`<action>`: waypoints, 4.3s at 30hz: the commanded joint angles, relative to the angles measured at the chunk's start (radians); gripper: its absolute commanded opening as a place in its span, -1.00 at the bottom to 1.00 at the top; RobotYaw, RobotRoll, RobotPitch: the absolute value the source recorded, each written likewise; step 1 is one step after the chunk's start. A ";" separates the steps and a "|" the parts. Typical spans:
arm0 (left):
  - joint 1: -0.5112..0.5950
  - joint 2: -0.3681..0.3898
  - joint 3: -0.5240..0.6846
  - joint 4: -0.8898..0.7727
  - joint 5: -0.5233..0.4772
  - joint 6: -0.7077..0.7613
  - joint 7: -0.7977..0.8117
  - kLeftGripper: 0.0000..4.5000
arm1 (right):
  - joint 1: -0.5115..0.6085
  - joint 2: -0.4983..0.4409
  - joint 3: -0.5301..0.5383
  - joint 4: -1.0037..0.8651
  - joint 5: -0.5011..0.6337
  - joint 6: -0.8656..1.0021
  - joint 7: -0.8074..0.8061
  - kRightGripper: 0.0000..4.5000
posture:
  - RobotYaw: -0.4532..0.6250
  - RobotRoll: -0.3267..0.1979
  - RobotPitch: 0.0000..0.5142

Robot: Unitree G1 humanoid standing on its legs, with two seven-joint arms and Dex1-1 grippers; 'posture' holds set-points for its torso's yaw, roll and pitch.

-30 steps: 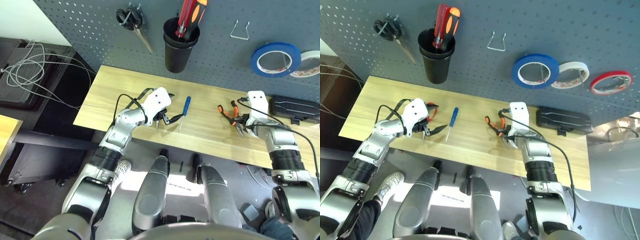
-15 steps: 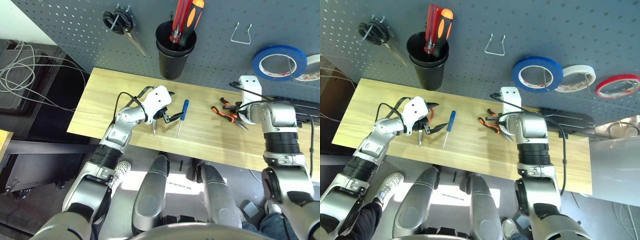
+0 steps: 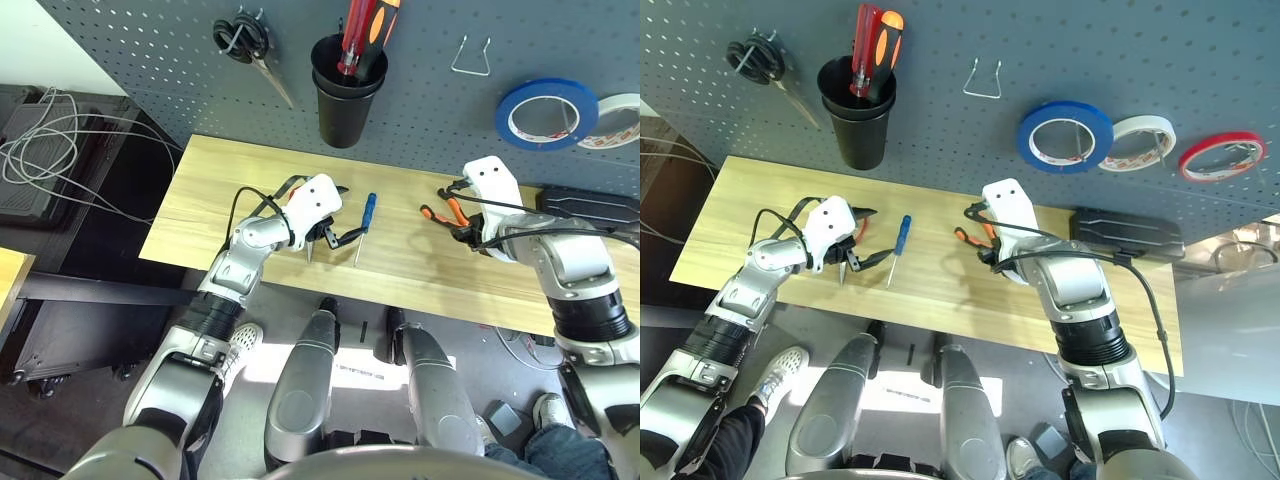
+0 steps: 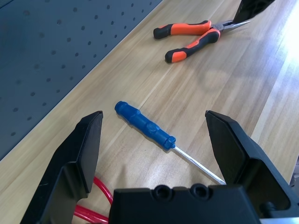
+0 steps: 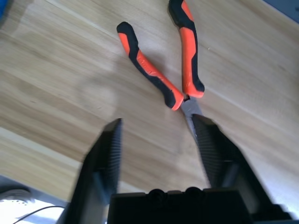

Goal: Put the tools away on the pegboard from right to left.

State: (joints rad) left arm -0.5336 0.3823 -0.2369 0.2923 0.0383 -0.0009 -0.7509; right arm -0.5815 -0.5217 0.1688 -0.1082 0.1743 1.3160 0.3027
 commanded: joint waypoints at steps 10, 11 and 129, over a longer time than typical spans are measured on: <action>0.008 -0.002 -0.018 0.027 0.017 -0.006 -0.009 1.00 | -0.049 0.010 0.119 0.335 -0.098 -0.315 0.118 0.99 | 0.09 0.25 0.52; 0.009 -0.002 -0.018 0.027 0.017 -0.006 -0.009 1.00 | -0.055 0.014 0.119 0.358 -0.106 -0.332 0.120 0.99 | 0.10 0.25 0.52; -0.077 -0.069 0.108 -0.096 -0.254 -0.092 -0.126 1.00 | -0.440 0.152 -0.131 0.011 -0.021 -1.116 0.172 0.12 | -0.01 0.25 0.32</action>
State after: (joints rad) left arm -0.6214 0.3108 -0.1204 0.1848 -0.2265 -0.0821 -0.8680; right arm -1.0268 -0.3823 0.0243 -0.0960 0.1749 0.2603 0.4838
